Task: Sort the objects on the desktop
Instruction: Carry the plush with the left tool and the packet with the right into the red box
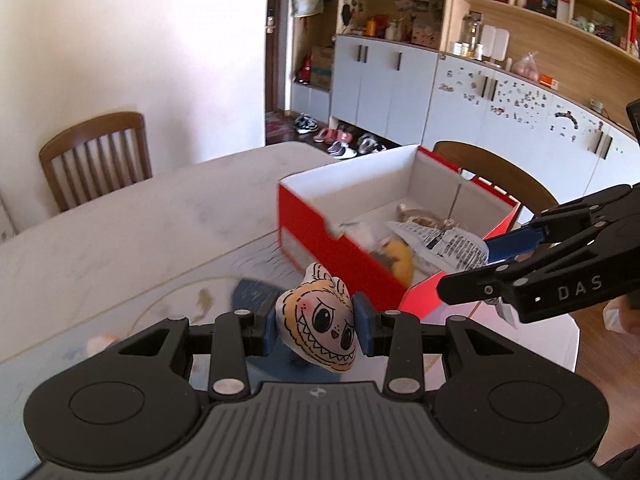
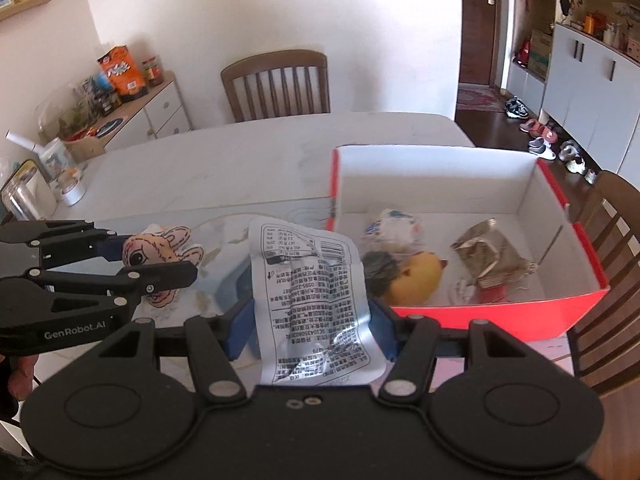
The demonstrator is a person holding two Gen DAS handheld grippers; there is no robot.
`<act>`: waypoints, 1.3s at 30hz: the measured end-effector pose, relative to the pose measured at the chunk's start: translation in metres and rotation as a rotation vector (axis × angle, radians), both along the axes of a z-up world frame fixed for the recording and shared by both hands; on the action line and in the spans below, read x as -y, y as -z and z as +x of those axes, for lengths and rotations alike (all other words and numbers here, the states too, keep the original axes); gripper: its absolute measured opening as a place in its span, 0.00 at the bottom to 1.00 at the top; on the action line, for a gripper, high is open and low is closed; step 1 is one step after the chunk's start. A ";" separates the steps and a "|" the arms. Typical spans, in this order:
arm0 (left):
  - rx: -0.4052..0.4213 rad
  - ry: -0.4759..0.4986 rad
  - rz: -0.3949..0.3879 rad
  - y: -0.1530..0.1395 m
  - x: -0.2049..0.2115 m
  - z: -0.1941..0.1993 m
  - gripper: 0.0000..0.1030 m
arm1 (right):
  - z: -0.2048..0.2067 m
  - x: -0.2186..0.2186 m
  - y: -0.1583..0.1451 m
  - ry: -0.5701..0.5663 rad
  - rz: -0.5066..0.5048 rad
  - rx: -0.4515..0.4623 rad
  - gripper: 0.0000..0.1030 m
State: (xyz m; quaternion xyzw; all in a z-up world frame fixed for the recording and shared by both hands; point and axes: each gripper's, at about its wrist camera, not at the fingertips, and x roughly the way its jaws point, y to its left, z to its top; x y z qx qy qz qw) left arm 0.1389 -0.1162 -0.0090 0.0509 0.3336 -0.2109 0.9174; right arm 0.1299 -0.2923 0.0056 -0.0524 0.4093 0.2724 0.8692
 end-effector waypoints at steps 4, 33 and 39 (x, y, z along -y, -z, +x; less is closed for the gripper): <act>0.010 0.023 0.009 -0.004 0.023 0.008 0.35 | 0.009 0.017 0.001 0.014 0.007 0.003 0.59; 0.013 0.089 0.093 0.001 0.134 0.070 0.35 | 0.086 0.104 0.003 0.055 -0.067 0.066 0.59; -0.017 0.096 0.103 0.009 0.145 0.091 0.35 | 0.101 0.105 0.013 0.017 -0.105 0.056 0.59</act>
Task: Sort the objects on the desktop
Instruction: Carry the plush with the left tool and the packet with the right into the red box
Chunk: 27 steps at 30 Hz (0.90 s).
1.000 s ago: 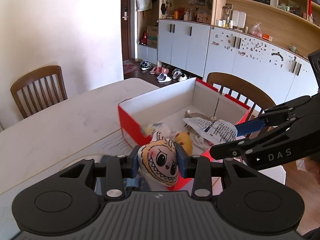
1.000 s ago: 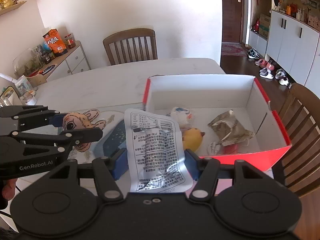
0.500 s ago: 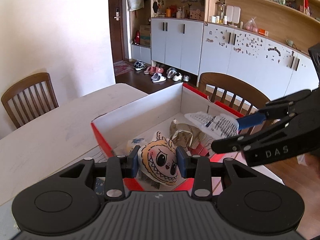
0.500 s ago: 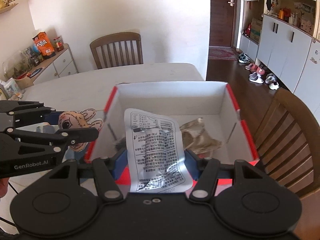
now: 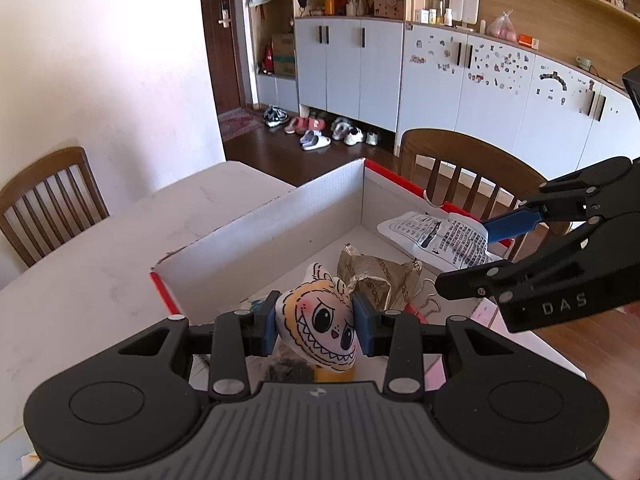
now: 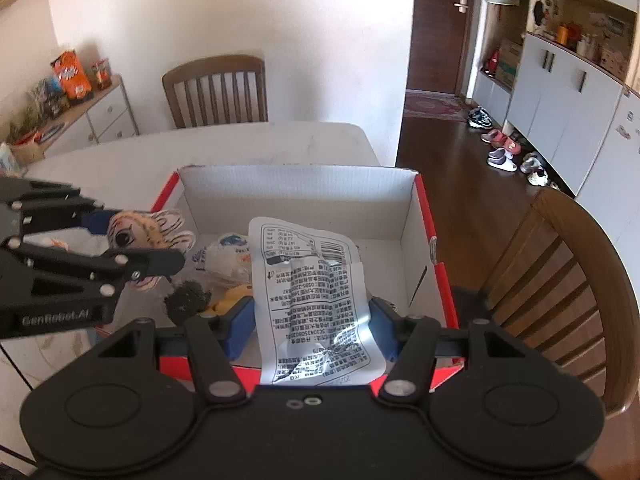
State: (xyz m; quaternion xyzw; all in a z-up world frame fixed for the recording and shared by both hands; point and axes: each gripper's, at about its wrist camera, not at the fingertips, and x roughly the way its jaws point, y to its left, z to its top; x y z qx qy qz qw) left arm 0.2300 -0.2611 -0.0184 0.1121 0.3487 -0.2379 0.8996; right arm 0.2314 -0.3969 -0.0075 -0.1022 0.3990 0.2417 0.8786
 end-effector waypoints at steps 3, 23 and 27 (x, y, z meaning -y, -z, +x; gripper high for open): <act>-0.010 0.006 0.024 0.005 0.008 0.010 0.35 | 0.011 0.001 0.003 -0.001 -0.004 -0.009 0.59; -0.160 0.025 0.136 0.041 0.037 0.088 0.35 | 0.061 -0.011 0.045 -0.049 -0.104 -0.062 0.59; -0.186 0.052 0.162 0.048 0.047 0.097 0.35 | 0.064 -0.012 0.052 -0.056 -0.105 -0.080 0.59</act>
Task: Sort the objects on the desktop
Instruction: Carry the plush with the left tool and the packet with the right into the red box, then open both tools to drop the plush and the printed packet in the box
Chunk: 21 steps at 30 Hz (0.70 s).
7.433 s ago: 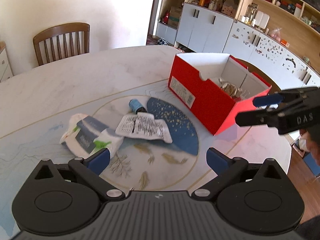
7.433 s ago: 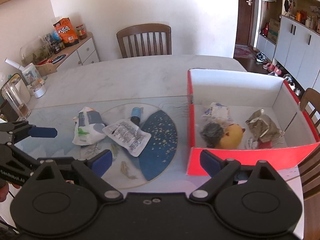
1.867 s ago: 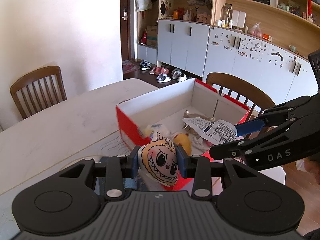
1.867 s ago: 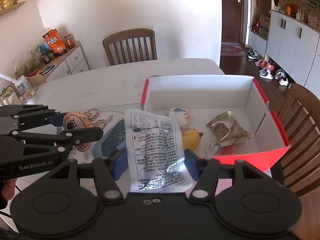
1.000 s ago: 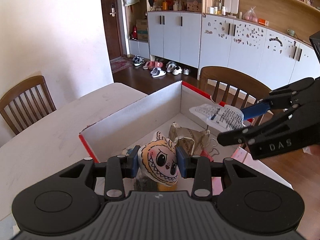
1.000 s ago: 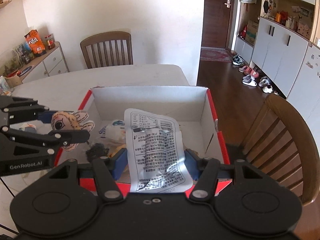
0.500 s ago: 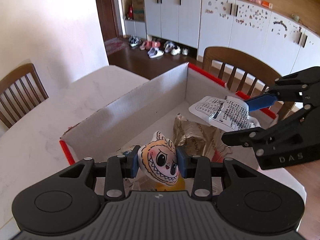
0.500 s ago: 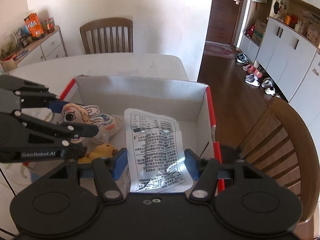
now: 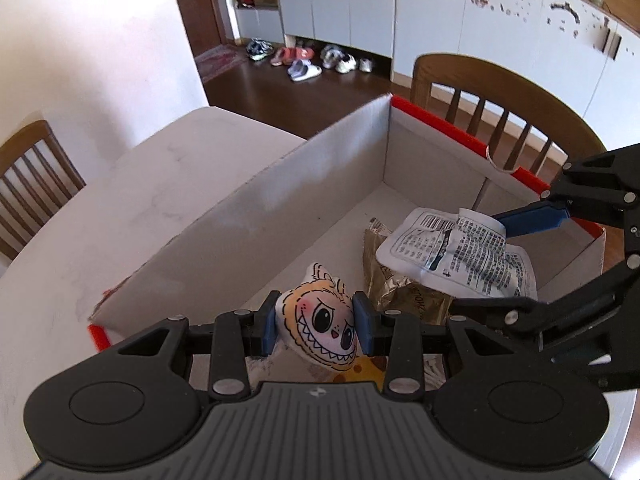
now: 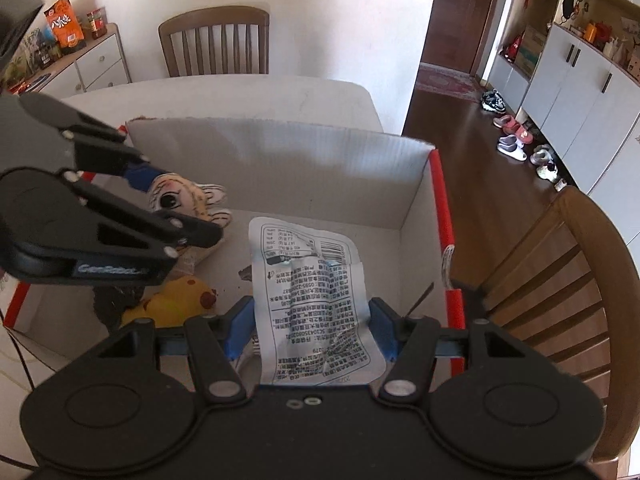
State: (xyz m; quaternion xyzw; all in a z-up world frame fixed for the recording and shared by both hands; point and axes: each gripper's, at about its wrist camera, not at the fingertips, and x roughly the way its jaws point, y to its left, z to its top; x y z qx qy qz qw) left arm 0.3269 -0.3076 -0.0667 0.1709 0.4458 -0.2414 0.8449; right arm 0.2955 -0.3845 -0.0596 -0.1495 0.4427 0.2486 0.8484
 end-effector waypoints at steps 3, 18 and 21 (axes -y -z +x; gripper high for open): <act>-0.022 0.016 0.018 0.006 0.006 0.007 0.35 | 0.002 0.000 0.004 -0.005 -0.007 -0.006 0.59; -0.090 0.004 0.038 0.027 0.005 0.008 0.36 | 0.003 -0.004 0.020 -0.032 -0.048 -0.011 0.59; -0.078 -0.001 0.035 0.025 0.002 0.004 0.46 | 0.002 -0.005 0.022 -0.042 -0.059 -0.002 0.59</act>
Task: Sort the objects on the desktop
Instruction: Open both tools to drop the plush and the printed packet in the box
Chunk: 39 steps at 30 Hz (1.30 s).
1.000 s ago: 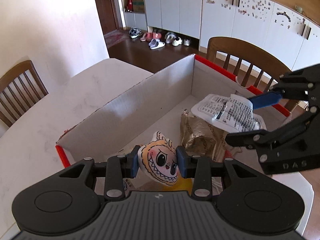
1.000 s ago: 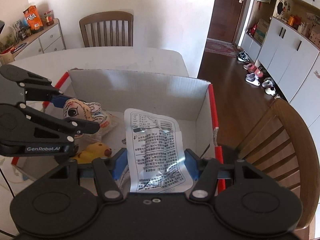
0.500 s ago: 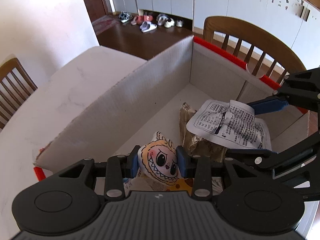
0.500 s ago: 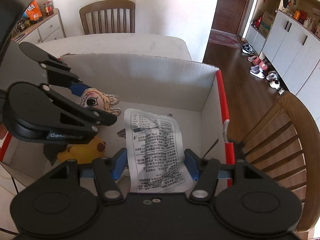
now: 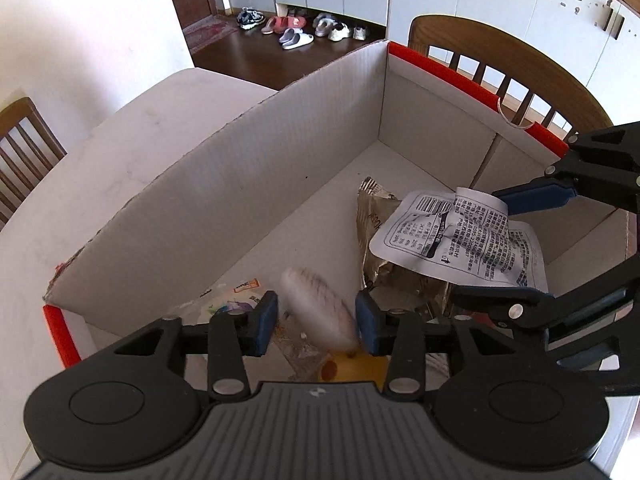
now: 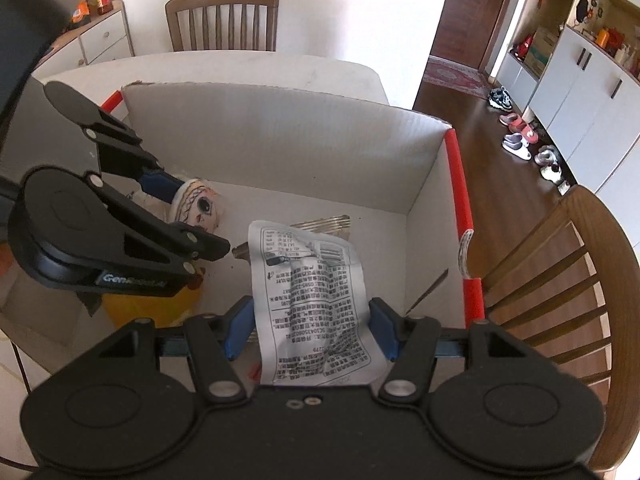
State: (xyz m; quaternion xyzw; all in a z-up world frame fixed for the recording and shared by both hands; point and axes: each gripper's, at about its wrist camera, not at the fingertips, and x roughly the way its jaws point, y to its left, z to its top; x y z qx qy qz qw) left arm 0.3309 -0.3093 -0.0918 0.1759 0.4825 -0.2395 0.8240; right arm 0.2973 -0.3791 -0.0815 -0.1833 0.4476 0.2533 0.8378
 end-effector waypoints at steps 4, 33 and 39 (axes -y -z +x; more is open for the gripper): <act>0.022 -0.018 -0.034 -0.006 -0.005 -0.006 0.59 | 0.000 -0.001 0.002 -0.009 -0.010 0.002 0.59; 0.098 -0.159 -0.200 -0.048 -0.045 -0.077 0.65 | -0.005 0.006 -0.018 -0.039 0.017 0.042 0.79; 0.111 -0.156 -0.217 -0.053 -0.043 -0.087 0.72 | -0.021 0.018 -0.039 -0.062 0.095 0.044 0.81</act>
